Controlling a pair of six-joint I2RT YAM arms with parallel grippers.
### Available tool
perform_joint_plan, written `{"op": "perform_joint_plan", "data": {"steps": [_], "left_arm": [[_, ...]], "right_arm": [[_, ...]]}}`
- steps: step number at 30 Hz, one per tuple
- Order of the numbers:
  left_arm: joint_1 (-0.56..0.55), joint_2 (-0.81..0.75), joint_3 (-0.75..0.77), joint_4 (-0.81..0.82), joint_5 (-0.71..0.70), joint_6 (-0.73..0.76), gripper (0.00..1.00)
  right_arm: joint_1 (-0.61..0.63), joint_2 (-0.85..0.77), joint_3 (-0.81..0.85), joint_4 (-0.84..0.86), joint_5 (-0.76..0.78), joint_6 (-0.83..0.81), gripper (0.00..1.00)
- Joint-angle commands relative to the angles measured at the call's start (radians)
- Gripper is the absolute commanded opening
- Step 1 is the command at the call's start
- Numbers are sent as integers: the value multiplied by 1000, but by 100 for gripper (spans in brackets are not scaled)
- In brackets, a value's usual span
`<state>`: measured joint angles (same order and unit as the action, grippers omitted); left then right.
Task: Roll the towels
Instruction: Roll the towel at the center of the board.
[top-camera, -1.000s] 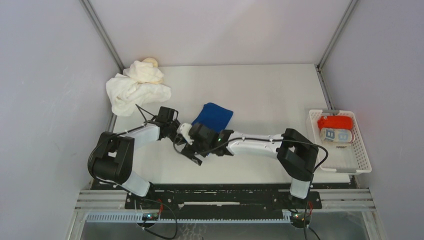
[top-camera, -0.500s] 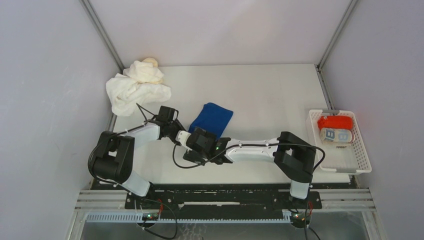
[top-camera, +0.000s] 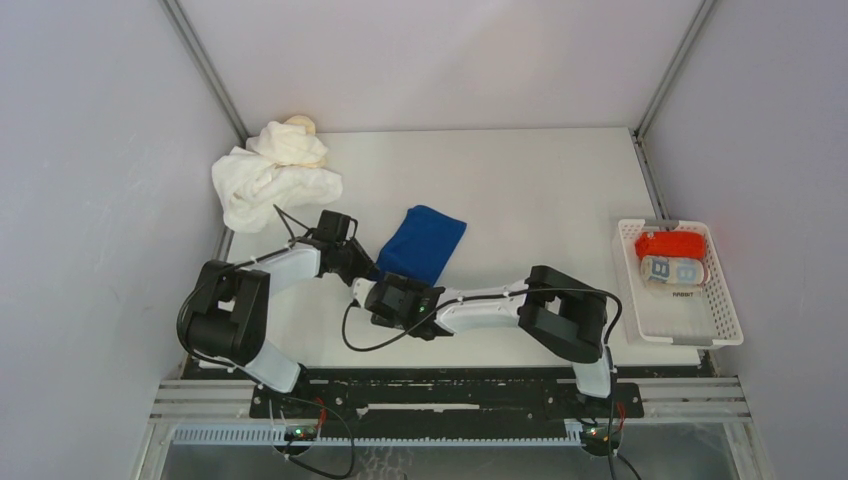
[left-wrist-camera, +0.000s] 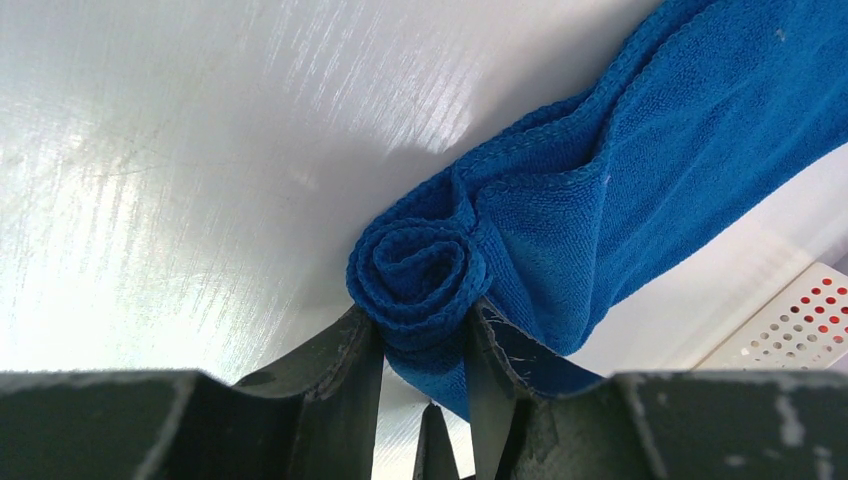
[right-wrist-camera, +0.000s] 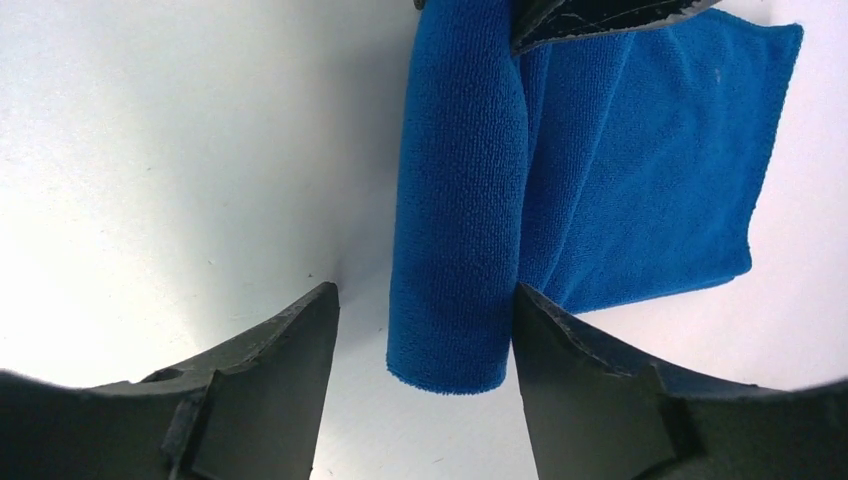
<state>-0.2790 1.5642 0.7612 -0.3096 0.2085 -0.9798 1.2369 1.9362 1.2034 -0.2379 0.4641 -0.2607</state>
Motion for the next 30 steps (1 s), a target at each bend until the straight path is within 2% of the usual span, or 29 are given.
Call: {"op": "perform_joint_plan", "data": {"steps": [1, 9, 13, 16, 19, 21, 25, 30], "left_arm": [[-6, 26, 14, -71, -52, 40, 38], [-5, 25, 17, -80, -54, 38, 38], [-6, 16, 20, -83, -51, 35, 38], [-5, -7, 22, -92, -54, 31, 39], [-3, -64, 23, -94, -52, 18, 42], [-1, -121, 18, -95, -69, 8, 54], [24, -245, -9, -88, -93, -20, 71], [46, -358, -61, -65, -94, -41, 80]], "right_arm": [[21, 29, 25, 31, 66, -34, 59], [49, 90, 59, 9, 139, -55, 49], [45, 87, 58, -18, 115, -33, 36], [25, 69, 57, -47, 41, 4, 25], [-20, 36, 48, -63, -103, 52, 20], [-66, 5, 45, -77, -245, 86, 19], [-198, -49, 45, -81, -622, 164, 18], [-381, -37, 47, -34, -1039, 293, 18]]}}
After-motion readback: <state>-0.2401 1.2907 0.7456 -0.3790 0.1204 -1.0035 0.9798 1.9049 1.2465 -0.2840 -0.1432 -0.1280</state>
